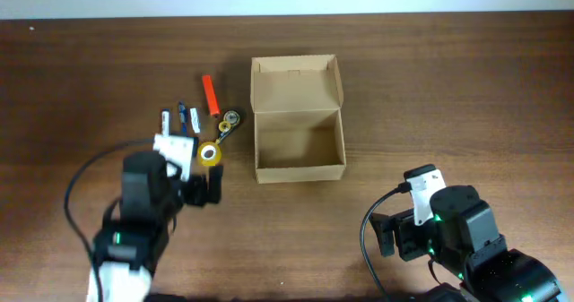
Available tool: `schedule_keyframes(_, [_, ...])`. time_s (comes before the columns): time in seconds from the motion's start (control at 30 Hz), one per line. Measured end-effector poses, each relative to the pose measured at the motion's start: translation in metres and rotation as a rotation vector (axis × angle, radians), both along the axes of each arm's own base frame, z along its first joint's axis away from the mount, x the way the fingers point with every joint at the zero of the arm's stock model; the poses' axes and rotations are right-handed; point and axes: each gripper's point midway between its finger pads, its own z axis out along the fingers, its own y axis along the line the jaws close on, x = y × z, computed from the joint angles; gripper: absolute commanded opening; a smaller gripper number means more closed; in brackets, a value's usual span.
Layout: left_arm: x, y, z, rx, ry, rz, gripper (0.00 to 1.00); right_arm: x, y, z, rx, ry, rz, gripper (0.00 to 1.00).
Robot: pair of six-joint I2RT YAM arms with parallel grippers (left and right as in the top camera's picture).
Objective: Pack container
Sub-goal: 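Reach the left gripper over the red stapler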
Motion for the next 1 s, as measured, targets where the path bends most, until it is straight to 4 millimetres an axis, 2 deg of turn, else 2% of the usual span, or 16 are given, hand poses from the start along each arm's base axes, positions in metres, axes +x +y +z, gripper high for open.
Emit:
schedule_keyframes(0.13, [0.038,-0.001,0.002,0.029,0.068,0.002,0.99,0.000,0.000,0.000,0.000,0.000,0.001,0.99])
schedule_keyframes(0.37, [0.086,0.010,-0.004,0.116,0.223,0.053,0.99,0.000,0.000,0.000,-0.001,0.002,0.001,0.99])
schedule_keyframes(0.57, [0.129,0.017,-0.005,0.140,0.261,0.085,0.99,0.000,0.000,0.000,-0.001,0.001,0.001,0.99])
schedule_keyframes(0.7, [0.156,0.023,-0.012,0.138,0.277,0.099,0.99,0.000,0.000,0.000,-0.001,0.001,0.001,0.99])
schedule_keyframes(1.0, [0.198,0.020,-0.043,0.116,0.344,0.085,0.99,0.000,0.000,0.000,-0.001,0.002,0.001,0.99])
